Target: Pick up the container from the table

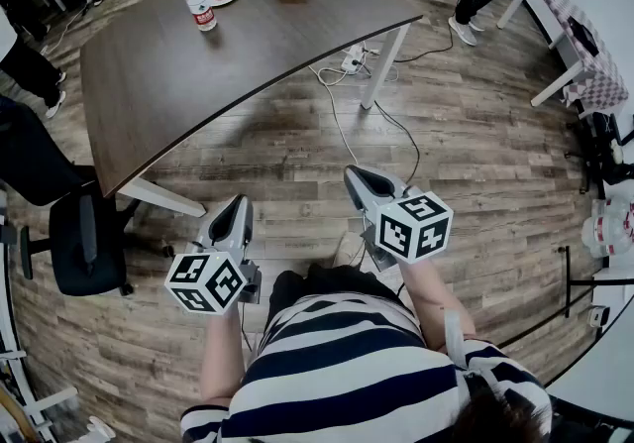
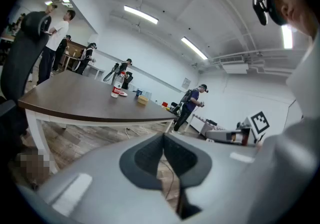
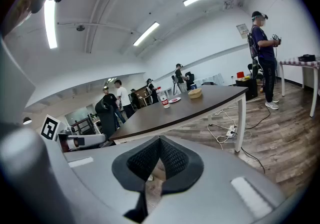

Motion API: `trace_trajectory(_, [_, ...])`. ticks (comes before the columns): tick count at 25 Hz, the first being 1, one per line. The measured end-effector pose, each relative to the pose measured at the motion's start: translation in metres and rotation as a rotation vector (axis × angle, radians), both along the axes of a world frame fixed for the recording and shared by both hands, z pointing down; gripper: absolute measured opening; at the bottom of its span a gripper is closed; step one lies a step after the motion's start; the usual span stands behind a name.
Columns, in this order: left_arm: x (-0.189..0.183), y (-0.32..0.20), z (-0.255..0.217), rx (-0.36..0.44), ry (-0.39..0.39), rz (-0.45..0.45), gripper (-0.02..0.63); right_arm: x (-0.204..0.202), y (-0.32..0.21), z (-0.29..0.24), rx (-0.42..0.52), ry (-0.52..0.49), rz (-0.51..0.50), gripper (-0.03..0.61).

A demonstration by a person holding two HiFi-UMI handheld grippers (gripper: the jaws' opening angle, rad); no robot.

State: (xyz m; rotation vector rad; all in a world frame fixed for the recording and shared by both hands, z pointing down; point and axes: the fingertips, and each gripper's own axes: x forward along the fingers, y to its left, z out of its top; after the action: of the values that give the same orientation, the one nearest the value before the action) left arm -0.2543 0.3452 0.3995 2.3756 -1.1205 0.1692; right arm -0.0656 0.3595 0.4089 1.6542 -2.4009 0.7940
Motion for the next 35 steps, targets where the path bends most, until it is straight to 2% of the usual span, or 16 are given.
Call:
trace_trajectory(10, [-0.005,-0.018,0.006,0.047,-0.073,-0.033,0.0,0.001,-0.017,0.004,0.015,0.017,-0.001,-0.008])
trace_trajectory(13, [0.004,-0.027,0.006,0.055,-0.071,-0.045,0.0,0.007,-0.027,0.004,0.019,0.026,-0.013,-0.008])
trace_trajectory(19, [0.033,-0.047,0.003,0.08,-0.097,-0.046,0.0,0.036,-0.052,0.005,0.021,0.029,-0.019,-0.008])
trace_trajectory(24, [0.059,-0.069,0.008,0.088,-0.143,-0.037,0.0,0.058,-0.075,0.018,0.011,0.071,-0.062,-0.008])
trace_trajectory(30, [0.121,-0.092,0.011,0.023,-0.063,0.03,0.0,0.102,-0.107,0.019,-0.004,0.051,-0.068,-0.008])
trace_trajectory(35, [0.152,-0.111,0.02,0.02,-0.09,0.038,0.0,0.122,-0.128,0.021,-0.001,0.054,-0.112,-0.008])
